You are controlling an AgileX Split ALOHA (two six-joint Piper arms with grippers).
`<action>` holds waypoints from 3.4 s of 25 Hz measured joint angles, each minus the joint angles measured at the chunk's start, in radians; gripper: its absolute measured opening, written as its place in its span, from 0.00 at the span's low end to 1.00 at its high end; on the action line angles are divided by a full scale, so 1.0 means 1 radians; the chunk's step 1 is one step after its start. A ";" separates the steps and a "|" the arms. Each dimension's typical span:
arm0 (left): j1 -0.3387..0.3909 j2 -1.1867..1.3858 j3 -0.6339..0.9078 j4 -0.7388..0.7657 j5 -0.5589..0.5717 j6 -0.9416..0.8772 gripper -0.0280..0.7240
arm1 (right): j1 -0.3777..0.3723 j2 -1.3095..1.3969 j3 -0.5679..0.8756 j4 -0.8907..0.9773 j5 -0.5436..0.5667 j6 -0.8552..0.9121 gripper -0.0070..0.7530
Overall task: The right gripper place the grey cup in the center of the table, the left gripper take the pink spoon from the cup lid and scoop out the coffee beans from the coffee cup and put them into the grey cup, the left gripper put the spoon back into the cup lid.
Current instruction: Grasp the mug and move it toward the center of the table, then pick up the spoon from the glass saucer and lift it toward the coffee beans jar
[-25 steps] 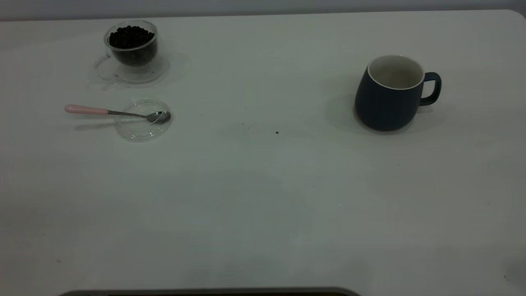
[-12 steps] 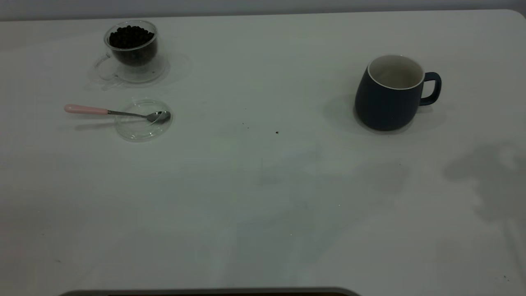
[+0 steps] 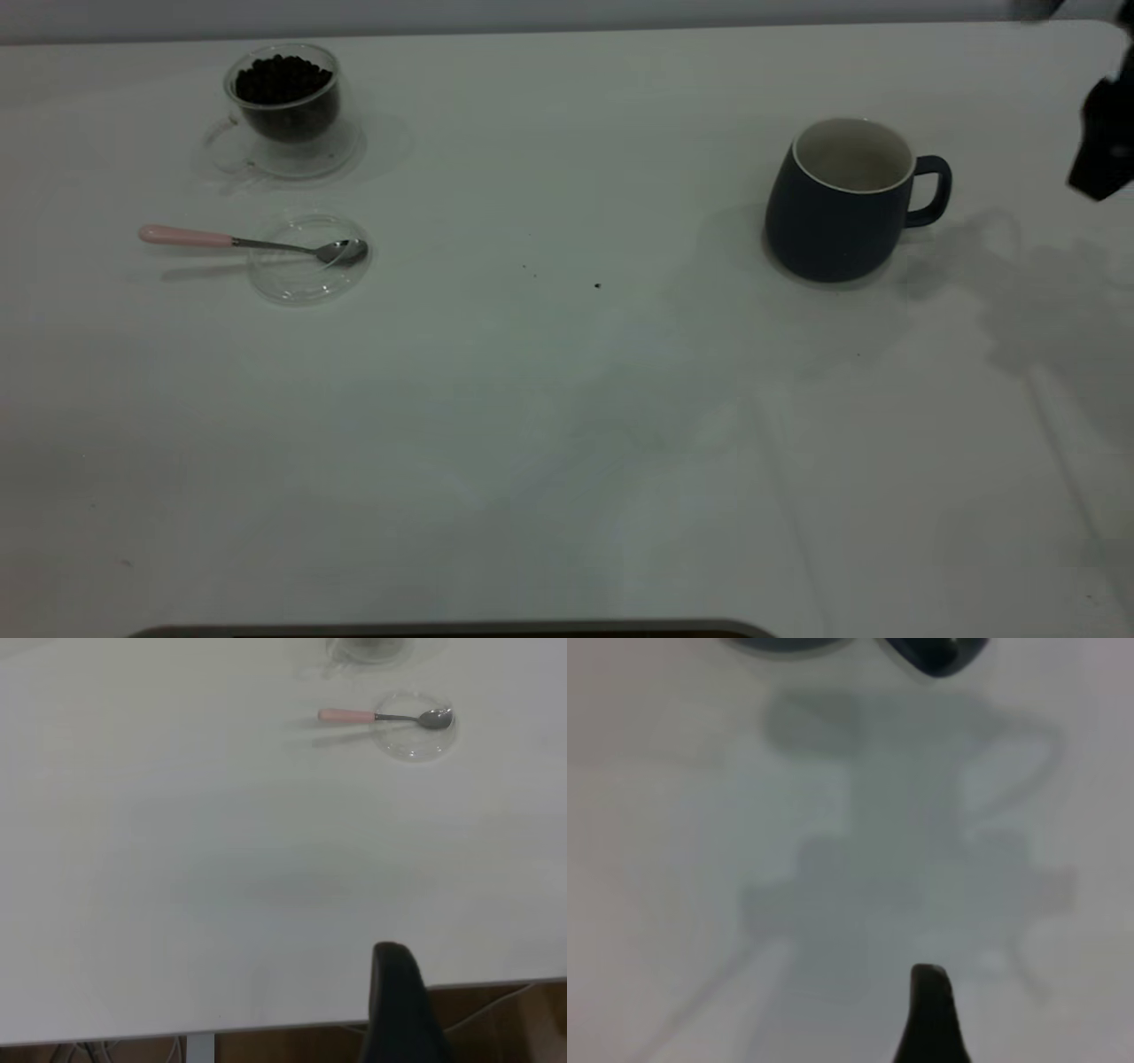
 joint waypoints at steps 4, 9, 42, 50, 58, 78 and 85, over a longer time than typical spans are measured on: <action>0.000 0.000 0.000 0.000 0.000 0.000 0.72 | 0.001 0.119 -0.083 -0.097 -0.024 -0.047 0.79; 0.000 0.000 0.000 0.000 0.000 0.000 0.72 | 0.006 0.214 -0.153 -0.190 -0.060 -0.068 0.79; 0.000 0.000 0.000 0.000 0.000 0.000 0.72 | 0.486 0.283 -0.165 0.071 -0.502 0.024 0.79; 0.000 0.000 0.000 0.000 0.000 0.000 0.72 | 0.563 0.279 -0.165 0.078 -0.522 0.042 0.79; 0.000 0.000 0.000 0.000 0.000 0.000 0.72 | 0.572 0.028 -0.164 0.201 -0.239 0.065 0.79; 0.000 0.000 0.000 0.000 0.000 0.000 0.72 | 0.539 -0.716 -0.103 0.076 0.820 0.590 0.79; 0.000 0.000 0.000 0.000 0.000 0.000 0.72 | 0.539 -0.945 0.140 0.104 0.824 0.600 0.79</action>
